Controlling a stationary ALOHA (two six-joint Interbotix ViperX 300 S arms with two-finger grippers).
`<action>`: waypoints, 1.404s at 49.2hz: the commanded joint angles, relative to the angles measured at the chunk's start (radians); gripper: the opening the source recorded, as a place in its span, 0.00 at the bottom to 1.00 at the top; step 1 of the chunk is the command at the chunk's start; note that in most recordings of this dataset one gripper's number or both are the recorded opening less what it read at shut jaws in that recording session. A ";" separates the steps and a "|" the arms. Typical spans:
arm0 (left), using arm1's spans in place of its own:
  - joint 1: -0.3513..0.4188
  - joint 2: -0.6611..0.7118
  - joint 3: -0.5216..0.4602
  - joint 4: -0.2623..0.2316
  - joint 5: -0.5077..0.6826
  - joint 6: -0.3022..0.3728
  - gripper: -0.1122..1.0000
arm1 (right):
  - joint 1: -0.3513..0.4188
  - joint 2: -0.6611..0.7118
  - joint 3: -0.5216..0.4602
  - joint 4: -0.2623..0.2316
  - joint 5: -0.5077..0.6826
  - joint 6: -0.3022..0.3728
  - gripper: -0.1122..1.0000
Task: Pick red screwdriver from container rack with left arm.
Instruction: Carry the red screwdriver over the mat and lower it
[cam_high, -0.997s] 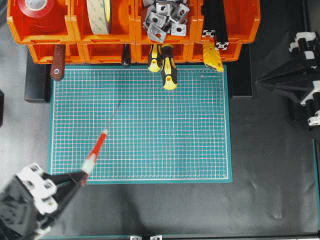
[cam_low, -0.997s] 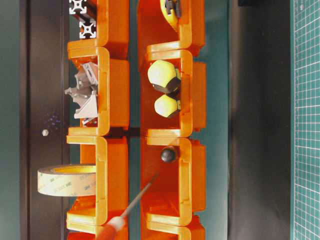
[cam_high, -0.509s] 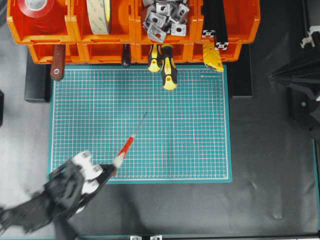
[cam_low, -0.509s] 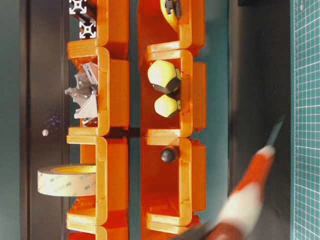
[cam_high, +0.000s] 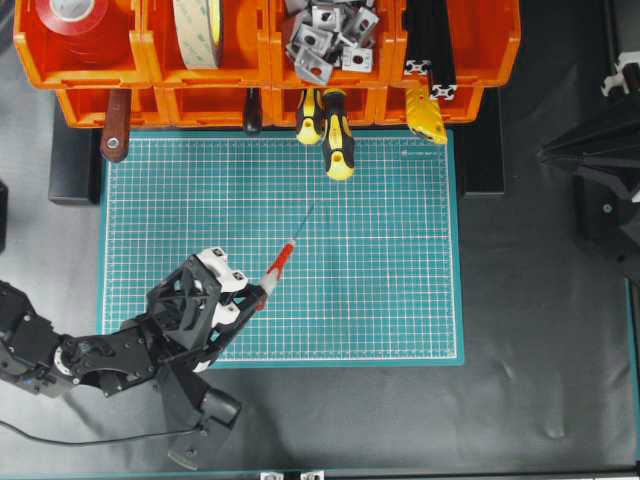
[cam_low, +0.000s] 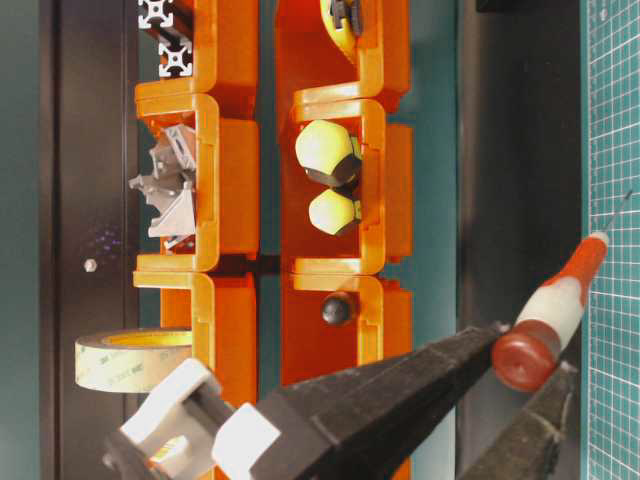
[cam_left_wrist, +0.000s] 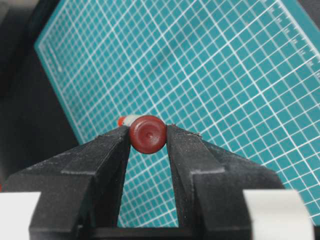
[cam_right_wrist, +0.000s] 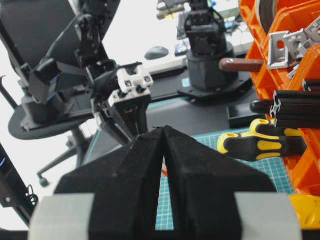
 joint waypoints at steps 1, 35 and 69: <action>0.006 -0.008 -0.009 0.005 -0.005 -0.002 0.34 | 0.003 0.014 -0.032 0.002 0.003 0.002 0.10; 0.043 -0.005 0.011 0.005 -0.015 -0.003 0.34 | 0.003 0.015 -0.031 0.002 0.005 0.000 0.10; 0.071 -0.008 0.048 0.005 -0.127 -0.137 0.83 | 0.002 0.017 -0.029 0.002 0.005 0.000 0.10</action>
